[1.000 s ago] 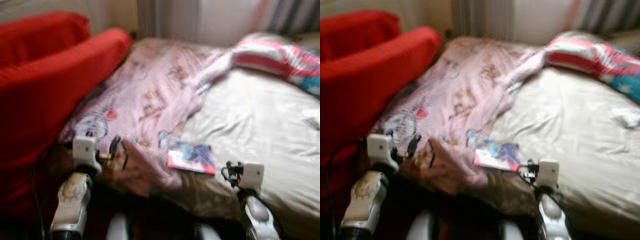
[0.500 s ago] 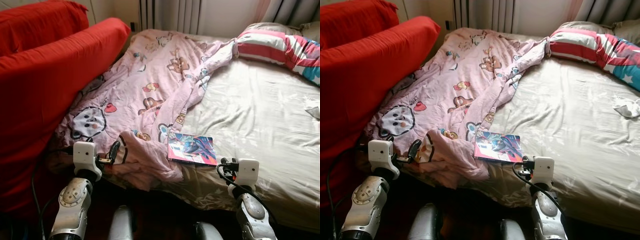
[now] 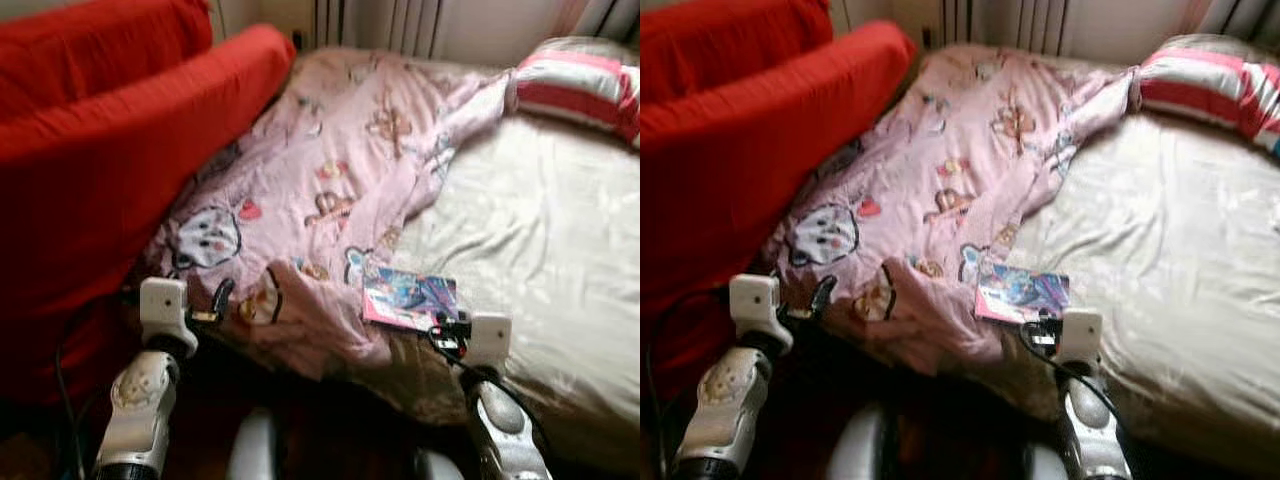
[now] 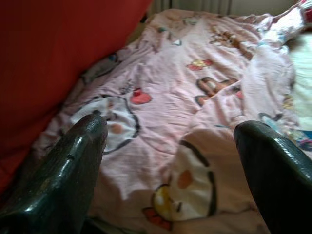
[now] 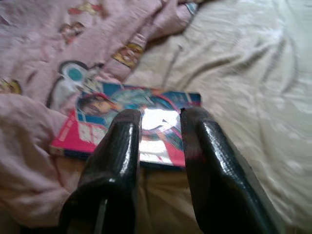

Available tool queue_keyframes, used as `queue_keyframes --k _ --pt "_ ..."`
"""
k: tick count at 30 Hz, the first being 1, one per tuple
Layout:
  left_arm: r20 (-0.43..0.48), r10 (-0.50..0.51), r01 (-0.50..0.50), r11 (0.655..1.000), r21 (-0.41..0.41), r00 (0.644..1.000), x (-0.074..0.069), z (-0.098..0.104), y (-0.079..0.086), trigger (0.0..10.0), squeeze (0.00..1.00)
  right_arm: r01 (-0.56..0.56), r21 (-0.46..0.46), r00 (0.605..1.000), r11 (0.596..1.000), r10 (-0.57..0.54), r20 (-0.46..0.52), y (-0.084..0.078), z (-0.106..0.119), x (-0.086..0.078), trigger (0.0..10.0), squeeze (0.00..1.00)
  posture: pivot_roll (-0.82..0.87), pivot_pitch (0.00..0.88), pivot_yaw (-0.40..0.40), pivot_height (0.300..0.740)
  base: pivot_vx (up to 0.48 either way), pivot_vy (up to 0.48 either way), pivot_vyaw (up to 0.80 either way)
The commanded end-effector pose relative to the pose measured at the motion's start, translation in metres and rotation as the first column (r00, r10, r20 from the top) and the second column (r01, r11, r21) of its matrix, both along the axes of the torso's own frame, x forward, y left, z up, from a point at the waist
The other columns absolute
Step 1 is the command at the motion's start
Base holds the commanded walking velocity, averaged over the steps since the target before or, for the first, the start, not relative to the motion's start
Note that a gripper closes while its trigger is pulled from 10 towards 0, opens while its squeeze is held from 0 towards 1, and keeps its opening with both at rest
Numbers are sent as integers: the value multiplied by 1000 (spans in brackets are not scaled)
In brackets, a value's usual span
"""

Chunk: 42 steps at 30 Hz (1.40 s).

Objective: Clean up the room

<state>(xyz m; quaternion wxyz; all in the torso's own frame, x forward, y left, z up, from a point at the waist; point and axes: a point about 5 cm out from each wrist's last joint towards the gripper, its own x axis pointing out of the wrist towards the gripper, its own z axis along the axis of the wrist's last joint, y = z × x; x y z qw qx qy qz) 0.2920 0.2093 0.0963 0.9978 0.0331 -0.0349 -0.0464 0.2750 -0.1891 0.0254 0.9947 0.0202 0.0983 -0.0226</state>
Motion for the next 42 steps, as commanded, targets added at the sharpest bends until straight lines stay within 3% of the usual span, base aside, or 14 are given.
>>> queue_keyframes --k 1,12,29,42 --pt "-5 -4 4 1000 2 1000 0 1 1 10000 0 14 10 1000 1000 -14 8 -1 2 0 10000 0 9 109 14 617 0 0 0" --pt "-4 -10 10 1000 4 1000 0 1 0 10000 0 -3 -12 1000 1000 4 15 1 2 1 10000 0 8 108 17 617 0 0 69" --pt "-5 -12 12 1000 3 1000 1 1 0 10000 0 24 24 1000 999 -24 20 0 2 2 10000 0 9 107 18 617 0 0 138" --pt "-1 -16 16 1000 4 1000 2 2 0 10000 0 21 31 999 999 -22 30 1 4 3 10000 0 11 106 20 617 270 0 0"
